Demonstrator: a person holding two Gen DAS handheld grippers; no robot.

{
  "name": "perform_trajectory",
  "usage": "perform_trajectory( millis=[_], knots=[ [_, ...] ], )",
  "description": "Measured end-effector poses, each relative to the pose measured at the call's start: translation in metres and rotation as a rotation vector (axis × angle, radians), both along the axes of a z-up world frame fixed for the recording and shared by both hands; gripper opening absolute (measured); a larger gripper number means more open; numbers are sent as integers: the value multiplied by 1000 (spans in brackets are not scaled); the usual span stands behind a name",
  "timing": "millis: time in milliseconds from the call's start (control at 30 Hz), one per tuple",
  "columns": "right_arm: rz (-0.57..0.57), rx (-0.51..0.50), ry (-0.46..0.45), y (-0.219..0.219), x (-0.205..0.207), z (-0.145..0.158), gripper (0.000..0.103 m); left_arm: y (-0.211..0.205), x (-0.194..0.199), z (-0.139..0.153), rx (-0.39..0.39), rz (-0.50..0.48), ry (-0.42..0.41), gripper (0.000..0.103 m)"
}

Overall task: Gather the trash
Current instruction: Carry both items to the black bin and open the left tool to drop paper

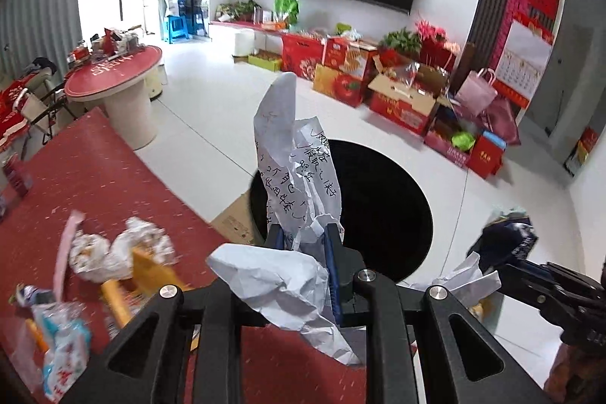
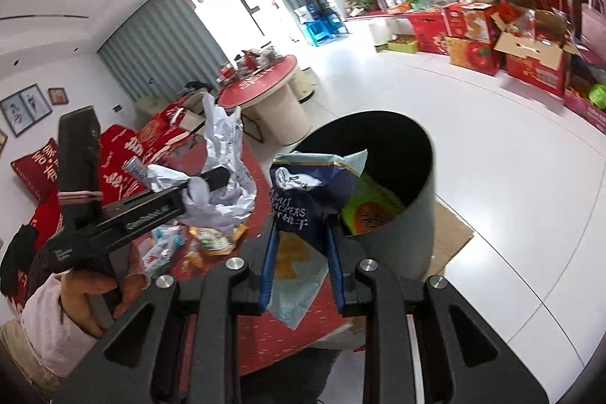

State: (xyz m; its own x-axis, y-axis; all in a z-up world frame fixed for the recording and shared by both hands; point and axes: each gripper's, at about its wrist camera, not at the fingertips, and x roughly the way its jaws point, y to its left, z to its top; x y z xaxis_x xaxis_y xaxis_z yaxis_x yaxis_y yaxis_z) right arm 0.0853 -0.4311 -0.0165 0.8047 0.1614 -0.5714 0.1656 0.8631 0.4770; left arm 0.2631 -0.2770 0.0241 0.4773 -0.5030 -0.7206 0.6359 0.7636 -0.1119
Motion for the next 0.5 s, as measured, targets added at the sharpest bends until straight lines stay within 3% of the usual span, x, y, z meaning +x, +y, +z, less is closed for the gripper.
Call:
perform_trajectory(
  millis=[200, 500],
  knots=[
    [-35, 4, 14, -17, 6, -9, 26, -38, 12, -19, 59, -18, 5, 103],
    [-63, 2, 32, -34, 11, -20, 26, -65, 20, -25, 61, -3, -39, 103]
  ],
)
